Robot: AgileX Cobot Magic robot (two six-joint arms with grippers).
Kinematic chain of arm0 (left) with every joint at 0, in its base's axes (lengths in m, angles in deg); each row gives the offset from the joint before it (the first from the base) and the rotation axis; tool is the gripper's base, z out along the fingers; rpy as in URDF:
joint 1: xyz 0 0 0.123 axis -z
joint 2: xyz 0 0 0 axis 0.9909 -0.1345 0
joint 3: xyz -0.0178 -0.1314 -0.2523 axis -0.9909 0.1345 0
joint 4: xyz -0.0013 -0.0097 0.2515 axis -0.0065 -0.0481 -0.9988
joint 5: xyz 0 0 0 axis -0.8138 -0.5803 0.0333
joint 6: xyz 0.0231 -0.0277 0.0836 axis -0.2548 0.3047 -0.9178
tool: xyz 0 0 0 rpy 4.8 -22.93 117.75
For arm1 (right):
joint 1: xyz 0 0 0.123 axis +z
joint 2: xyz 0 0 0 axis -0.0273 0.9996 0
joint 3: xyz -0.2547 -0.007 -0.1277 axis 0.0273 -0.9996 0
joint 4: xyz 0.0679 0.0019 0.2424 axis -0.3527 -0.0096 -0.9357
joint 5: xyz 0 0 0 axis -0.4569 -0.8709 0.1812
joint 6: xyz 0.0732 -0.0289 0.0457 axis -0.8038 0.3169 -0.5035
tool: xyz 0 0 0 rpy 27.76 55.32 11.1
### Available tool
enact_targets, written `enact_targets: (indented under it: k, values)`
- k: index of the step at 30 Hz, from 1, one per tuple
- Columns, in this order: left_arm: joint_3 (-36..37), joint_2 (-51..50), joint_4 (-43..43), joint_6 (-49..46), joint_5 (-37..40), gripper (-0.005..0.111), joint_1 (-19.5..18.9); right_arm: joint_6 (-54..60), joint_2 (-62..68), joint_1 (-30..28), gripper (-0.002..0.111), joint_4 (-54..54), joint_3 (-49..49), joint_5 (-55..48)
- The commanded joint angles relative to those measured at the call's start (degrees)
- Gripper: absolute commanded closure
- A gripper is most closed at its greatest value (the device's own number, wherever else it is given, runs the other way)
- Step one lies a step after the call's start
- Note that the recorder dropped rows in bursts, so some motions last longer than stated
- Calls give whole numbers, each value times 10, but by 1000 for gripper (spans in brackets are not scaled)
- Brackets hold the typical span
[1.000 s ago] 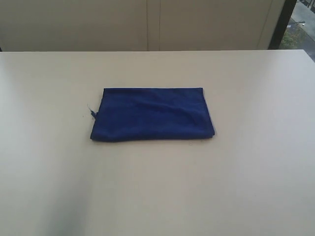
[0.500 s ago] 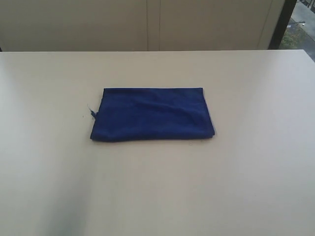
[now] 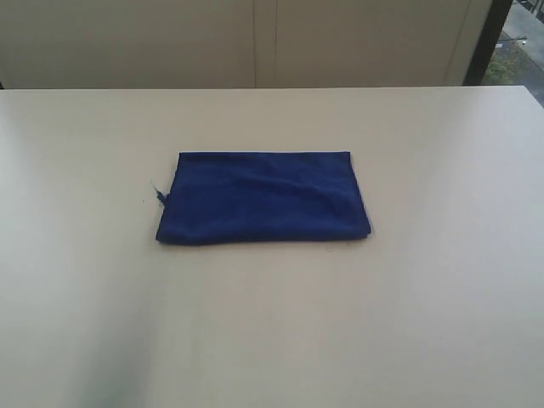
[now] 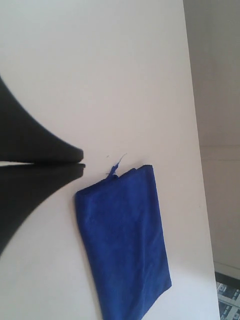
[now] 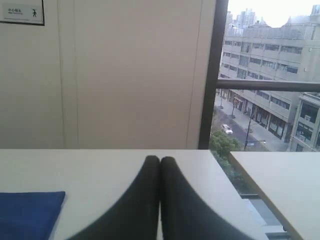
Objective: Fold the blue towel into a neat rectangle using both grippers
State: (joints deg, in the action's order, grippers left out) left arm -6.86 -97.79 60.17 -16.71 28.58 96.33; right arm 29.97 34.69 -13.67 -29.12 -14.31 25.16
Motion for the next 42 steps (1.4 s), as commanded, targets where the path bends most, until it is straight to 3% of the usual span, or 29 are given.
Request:
enact_targets:
  k: [1, 16, 30, 42]
  values:
    - [3, 3, 6, -2, -1, 107, -3, 0, -3, -4, 108, 4, -36, -2]
    - [3, 3, 6, -2, -1, 107, -3, 0, -3, -4, 108, 3, -154, -52]
    - [3, 3, 6, -2, -1, 107, -3, 0, -3, 37, 108, 4, -156, -39]
    - [3, 3, 6, -2, -1, 107, -3, 0, -3, 37, 108, 4, -156, -39]
